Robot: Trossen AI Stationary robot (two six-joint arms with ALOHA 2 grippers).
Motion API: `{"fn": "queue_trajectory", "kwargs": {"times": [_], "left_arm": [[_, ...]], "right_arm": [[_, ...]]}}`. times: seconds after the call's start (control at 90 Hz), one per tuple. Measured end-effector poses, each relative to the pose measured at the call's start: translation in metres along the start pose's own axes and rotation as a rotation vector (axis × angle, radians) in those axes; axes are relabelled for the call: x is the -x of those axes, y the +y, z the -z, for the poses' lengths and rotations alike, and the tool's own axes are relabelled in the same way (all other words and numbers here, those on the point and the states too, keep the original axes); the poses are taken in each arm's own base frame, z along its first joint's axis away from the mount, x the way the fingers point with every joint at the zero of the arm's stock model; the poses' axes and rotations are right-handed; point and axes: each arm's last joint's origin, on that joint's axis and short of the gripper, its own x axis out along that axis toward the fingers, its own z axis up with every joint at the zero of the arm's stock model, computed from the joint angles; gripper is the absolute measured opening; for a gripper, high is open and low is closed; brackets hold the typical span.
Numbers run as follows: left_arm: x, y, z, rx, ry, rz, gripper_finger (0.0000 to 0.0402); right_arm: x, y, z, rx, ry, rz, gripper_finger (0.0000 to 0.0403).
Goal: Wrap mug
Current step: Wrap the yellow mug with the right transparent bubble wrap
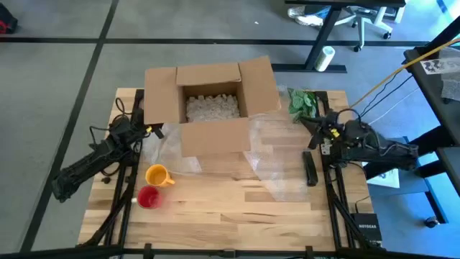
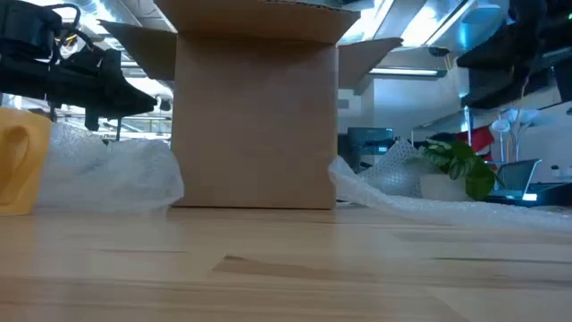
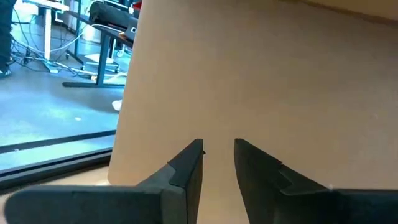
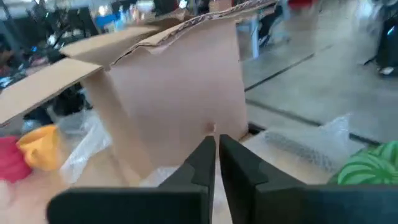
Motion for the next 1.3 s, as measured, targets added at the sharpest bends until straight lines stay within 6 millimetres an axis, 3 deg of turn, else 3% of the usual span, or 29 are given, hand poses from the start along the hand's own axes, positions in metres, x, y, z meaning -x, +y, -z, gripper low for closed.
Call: {"fn": "queue_trajectory", "kwargs": {"times": [0.167, 0.378, 0.522, 0.644, 0.789, 0.911, 1.011, 1.3], "left_arm": [[0.000, 0.000, 0.000, 0.021, 0.000, 0.000, 0.0074], [0.000, -0.001, 0.001, 0.023, 0.013, 0.026, 0.0074], [0.000, -0.001, 0.001, 0.020, 0.021, 0.045, 0.0074], [0.000, -0.002, 0.001, 0.022, 0.029, 0.067, 0.0074], [0.000, -0.002, 0.002, 0.023, 0.035, 0.084, 0.0074], [0.000, -0.003, 0.002, 0.023, 0.038, 0.096, 0.0074], [0.000, -0.003, 0.002, 0.025, 0.039, 0.098, 0.0074], [0.000, -0.003, 0.002, 0.058, 0.041, 0.101, 0.0074]], "right_arm": [[-0.007, 0.010, -0.008, -0.091, 0.195, -0.044, 0.0000], [-0.047, 0.033, -0.004, -0.090, 0.520, -0.091, 0.0000], [-0.067, 0.062, -0.007, -0.039, 0.626, -0.150, 0.0000], [-0.064, 0.090, -0.010, -0.004, 0.613, -0.169, 0.0000], [-0.033, 0.108, 0.005, 0.018, 0.562, -0.092, 0.0000], [-0.001, 0.101, 0.015, 0.019, 0.492, 0.021, 0.0000], [0.014, 0.085, 0.020, 0.019, 0.435, 0.082, 0.0000], [0.016, 0.041, 0.023, -0.042, 0.394, 0.122, 0.0000]]}}
